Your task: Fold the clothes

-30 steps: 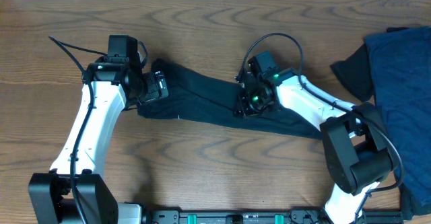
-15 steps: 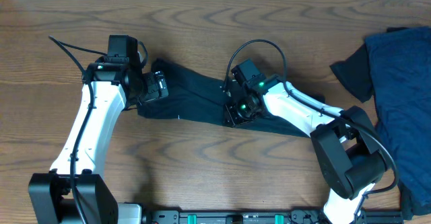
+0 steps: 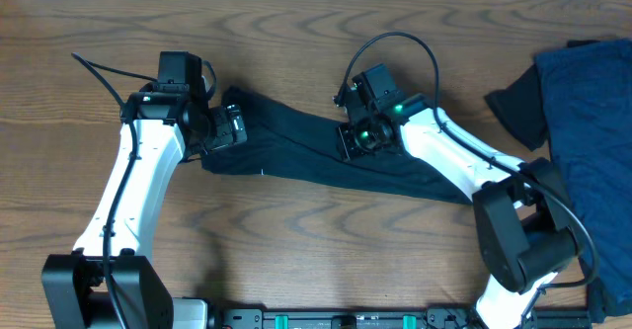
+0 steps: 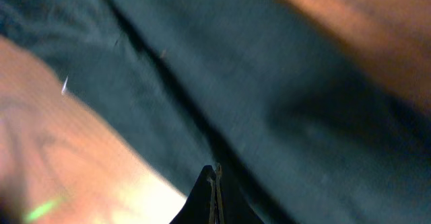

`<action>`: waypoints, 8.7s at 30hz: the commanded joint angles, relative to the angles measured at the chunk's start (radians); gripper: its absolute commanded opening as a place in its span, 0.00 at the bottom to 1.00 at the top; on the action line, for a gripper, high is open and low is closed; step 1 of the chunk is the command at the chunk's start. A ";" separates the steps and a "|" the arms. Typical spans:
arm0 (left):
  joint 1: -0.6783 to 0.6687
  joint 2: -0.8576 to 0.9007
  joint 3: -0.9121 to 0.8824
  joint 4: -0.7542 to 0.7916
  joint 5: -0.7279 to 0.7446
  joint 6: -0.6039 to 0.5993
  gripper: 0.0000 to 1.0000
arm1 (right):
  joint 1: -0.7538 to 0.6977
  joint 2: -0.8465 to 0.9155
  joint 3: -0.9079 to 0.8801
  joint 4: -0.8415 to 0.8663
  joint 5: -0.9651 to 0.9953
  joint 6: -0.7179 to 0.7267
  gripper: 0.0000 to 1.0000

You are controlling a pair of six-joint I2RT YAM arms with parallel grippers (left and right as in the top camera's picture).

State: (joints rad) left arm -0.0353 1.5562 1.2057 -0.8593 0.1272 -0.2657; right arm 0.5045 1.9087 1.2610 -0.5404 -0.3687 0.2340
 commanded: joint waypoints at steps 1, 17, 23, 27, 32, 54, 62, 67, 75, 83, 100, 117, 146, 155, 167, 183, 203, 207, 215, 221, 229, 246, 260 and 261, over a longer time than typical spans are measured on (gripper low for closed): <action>0.002 0.011 -0.009 -0.004 -0.008 -0.002 0.98 | 0.025 0.050 -0.015 0.031 0.038 0.043 0.01; 0.002 0.011 -0.009 -0.004 -0.008 -0.002 0.98 | 0.061 0.074 -0.015 0.063 0.131 0.043 0.02; 0.002 0.011 -0.009 -0.004 -0.008 -0.002 0.98 | 0.064 0.074 -0.015 0.075 0.149 0.043 0.02; 0.002 0.011 -0.009 -0.004 -0.008 -0.002 0.98 | 0.066 0.074 -0.015 0.076 0.148 0.043 0.02; 0.002 0.011 -0.009 -0.004 -0.008 -0.002 0.98 | 0.083 0.074 -0.034 0.058 0.147 0.064 0.01; 0.002 0.011 -0.009 -0.004 -0.008 -0.002 0.98 | 0.094 0.034 -0.046 -0.042 -0.159 0.027 0.01; 0.002 0.011 -0.009 -0.004 -0.008 -0.002 0.98 | 0.077 -0.007 -0.019 0.093 -0.013 0.101 0.01; 0.002 0.011 -0.009 -0.004 -0.008 -0.002 0.98 | 0.095 0.045 -0.019 0.208 0.017 0.129 0.03; 0.002 0.011 -0.009 -0.004 -0.008 -0.002 0.98 | 0.131 0.155 -0.019 0.290 -0.005 0.154 0.02; 0.002 0.011 -0.009 -0.004 -0.008 -0.002 0.98 | 0.174 0.167 -0.019 0.290 -0.055 0.151 0.01; 0.002 0.011 -0.009 -0.004 -0.008 -0.002 0.98 | 0.012 -0.045 -0.001 0.155 -0.144 0.013 0.21; 0.002 0.011 -0.009 -0.004 -0.008 -0.002 0.98 | -0.420 -0.270 -0.069 -0.485 0.339 0.005 0.49; 0.002 0.011 -0.009 -0.004 -0.008 -0.002 0.98 | -0.440 -0.263 -0.425 -0.080 0.386 0.133 0.43; 0.002 0.011 -0.009 -0.004 -0.008 -0.002 0.98 | -0.440 -0.263 -0.443 -0.055 0.398 0.124 0.49; 0.002 0.011 -0.009 -0.004 -0.008 -0.002 0.98 | -0.445 -0.263 -0.490 0.044 0.388 0.099 0.01; 0.002 0.011 -0.009 -0.004 -0.008 -0.002 0.98 | -0.724 -0.263 -0.373 0.045 0.339 -0.103 0.01; 0.002 0.011 -0.009 -0.004 -0.008 -0.002 0.98 | -0.435 -0.262 -0.034 -0.260 -0.032 0.049 0.01; 0.002 0.011 -0.009 -0.004 -0.008 -0.002 0.98 | -0.340 -0.254 -0.034 -0.251 0.031 0.084 0.01; 0.002 0.011 -0.009 -0.004 -0.008 -0.002 0.98 | -0.200 -0.173 -0.034 -0.207 0.096 0.110 0.01; 0.002 0.011 -0.009 -0.004 -0.008 -0.002 0.98 | -0.142 -0.056 -0.034 -0.095 0.071 0.148 0.01; 0.002 0.011 -0.009 -0.004 -0.008 -0.002 0.98 | -0.122 -0.010 -0.034 0.014 -0.002 0.182 0.01; 0.002 0.011 -0.009 -0.004 -0.008 -0.002 0.98 | -0.064 -0.010 -0.034 0.010 -0.021 0.207 0.17; 0.002 0.011 -0.009 -0.004 -0.008 -0.002 0.98 | -0.209 -0.136 -0.012 -0.088 -0.242 0.013 0.45; 0.002 0.011 -0.009 -0.004 -0.008 -0.002 0.98 | -0.216 -0.136 -0.012 -0.126 -0.226 -0.006 0.34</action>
State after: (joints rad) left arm -0.0353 1.5562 1.2045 -0.8600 0.1272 -0.2657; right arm 0.3084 1.8076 1.2312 -0.6174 -0.5735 0.2886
